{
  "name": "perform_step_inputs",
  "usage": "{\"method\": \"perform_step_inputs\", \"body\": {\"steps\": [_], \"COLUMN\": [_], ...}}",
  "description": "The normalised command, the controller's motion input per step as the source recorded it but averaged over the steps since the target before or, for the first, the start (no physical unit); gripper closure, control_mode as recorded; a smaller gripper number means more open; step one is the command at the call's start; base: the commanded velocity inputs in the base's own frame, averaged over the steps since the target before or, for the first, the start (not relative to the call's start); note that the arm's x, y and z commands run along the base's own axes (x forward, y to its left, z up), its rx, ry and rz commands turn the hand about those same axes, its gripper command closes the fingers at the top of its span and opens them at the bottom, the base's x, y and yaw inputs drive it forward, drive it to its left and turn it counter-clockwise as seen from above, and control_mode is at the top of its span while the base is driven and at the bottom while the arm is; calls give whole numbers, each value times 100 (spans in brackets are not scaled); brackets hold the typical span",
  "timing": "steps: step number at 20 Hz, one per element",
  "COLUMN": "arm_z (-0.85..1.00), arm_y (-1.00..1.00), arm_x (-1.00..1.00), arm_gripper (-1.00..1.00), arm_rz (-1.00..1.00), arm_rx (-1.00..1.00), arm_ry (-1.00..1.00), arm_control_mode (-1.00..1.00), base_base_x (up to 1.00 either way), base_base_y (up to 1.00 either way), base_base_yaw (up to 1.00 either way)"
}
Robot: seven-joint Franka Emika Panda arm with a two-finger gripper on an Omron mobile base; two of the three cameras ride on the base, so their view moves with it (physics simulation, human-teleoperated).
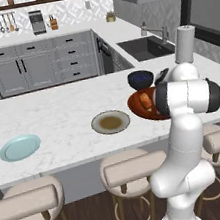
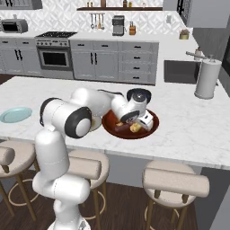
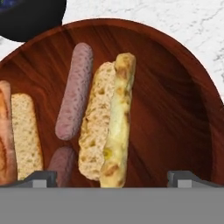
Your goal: Place one bun and one sausage from the bowl on each plate.
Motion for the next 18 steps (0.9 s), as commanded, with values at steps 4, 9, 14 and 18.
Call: {"method": "perform_step_inputs", "body": {"steps": [4, 9, 14, 18], "arm_z": [-24, -14, 0, 0], "arm_y": [0, 0, 0, 0], "arm_x": [0, 0, 2, 20], "arm_gripper": [-100, -100, -100, -100], "arm_rz": [0, 0, 0, 0], "arm_rx": [0, 0, 0, 0], "arm_ry": [-4, -2, 0, 0], "arm_control_mode": [-100, -100, -100, -100], "base_base_x": [0, 0, 0, 0], "base_base_y": [0, 0, 0, 0], "base_base_yaw": [0, 0, 0, 0]}}
